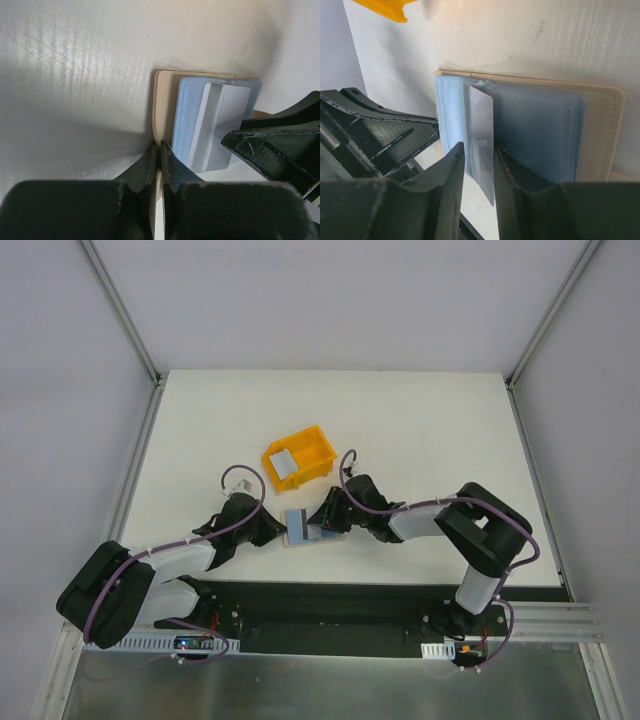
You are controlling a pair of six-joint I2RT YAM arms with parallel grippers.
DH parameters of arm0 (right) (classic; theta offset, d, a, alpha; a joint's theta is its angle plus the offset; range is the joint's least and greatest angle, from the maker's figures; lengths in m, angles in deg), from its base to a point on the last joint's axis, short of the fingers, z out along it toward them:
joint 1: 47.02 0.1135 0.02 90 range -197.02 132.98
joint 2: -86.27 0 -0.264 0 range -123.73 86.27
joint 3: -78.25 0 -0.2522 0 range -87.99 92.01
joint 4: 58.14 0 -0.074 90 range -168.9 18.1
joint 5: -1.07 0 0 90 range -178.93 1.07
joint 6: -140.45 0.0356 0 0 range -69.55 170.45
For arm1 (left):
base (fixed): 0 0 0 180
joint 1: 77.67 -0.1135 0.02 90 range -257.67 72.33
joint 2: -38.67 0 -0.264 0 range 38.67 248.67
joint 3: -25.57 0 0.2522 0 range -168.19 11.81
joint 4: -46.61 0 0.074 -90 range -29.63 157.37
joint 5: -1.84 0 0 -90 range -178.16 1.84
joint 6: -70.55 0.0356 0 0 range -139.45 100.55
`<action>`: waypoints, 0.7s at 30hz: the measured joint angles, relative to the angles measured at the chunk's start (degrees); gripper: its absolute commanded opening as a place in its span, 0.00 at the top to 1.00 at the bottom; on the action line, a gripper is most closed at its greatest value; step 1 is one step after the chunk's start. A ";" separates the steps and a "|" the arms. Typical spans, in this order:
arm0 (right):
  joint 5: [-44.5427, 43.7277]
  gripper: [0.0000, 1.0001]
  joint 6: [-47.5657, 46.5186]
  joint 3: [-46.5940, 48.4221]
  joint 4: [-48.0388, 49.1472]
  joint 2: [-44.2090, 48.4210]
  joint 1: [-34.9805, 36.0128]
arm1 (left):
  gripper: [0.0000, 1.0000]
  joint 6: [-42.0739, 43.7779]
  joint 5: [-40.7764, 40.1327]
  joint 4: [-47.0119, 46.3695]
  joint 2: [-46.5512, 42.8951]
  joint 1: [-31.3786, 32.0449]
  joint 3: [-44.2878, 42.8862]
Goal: Put the credit cards into the card holder
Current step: Insert the credit card into the card holder.
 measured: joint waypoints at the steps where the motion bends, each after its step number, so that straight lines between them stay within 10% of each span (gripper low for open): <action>1: -0.22 0.65 -0.61 0.00 -0.81 0.61 -0.09 | 1.00 -0.02 0.11 -0.04 0.00 0.00 0.04; 21: -0.35 0.65 -10.16 10.75 -17.27 -0.83 2.34 | 1.00 -0.04 1.03 -0.79 0.31 0.00 0.24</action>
